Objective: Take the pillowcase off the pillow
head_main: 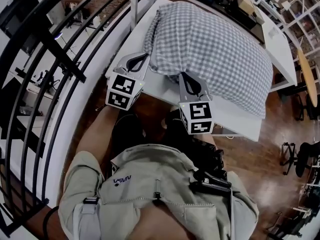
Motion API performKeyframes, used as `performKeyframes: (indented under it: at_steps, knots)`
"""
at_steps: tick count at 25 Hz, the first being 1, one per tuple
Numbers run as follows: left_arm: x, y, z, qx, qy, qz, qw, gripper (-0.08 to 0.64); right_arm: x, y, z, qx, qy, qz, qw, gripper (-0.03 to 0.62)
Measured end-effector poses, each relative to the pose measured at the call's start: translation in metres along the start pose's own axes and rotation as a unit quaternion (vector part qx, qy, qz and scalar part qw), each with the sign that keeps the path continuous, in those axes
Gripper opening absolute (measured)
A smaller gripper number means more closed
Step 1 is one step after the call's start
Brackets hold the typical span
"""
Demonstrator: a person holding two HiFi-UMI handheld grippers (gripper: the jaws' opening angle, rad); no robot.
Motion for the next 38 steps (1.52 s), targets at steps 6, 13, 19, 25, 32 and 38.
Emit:
performKeyframes:
  at_steps: [6, 13, 19, 25, 32, 38]
  knots:
    - [-0.038, -0.008, 0.008, 0.043, -0.104, 0.074, 0.9909, 0.161, -0.002, -0.009, -0.011, -0.006, -0.003, 0.019, 1.0, 0.005]
    - [-0.038, -0.016, 0.009, 0.043, -0.105, 0.041, 0.9927, 0.164, -0.013, -0.012, -0.013, -0.011, -0.004, 0.044, 0.999, 0.005]
    - [-0.054, -0.026, 0.018, 0.068, -0.129, 0.052, 0.9879, 0.139, -0.015, -0.014, -0.019, -0.017, -0.009, 0.053, 0.998, 0.005]
    - [-0.036, 0.0, 0.009, 0.022, -0.091, 0.044, 0.9946, 0.018, -0.022, -0.011, -0.022, -0.024, -0.024, 0.029, 0.999, 0.005]
    - [0.015, 0.047, -0.035, -0.067, -0.046, -0.038, 0.996, 0.015, -0.088, 0.0, -0.058, -0.027, -0.137, -0.023, 0.99, 0.005]
    - [-0.018, -0.025, -0.049, -0.018, -0.065, -0.124, 0.9899, 0.015, -0.108, -0.054, -0.066, 0.048, -0.164, -0.017, 0.985, 0.005]
Point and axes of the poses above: the fingertips, and each gripper's own axes: z forward along the fingers, x to its left, y out of its top, the point moved 4 cm from there along -z, backward along the fingers, and after that the axes turned 6 degrees about z, right-handed, at the moved point
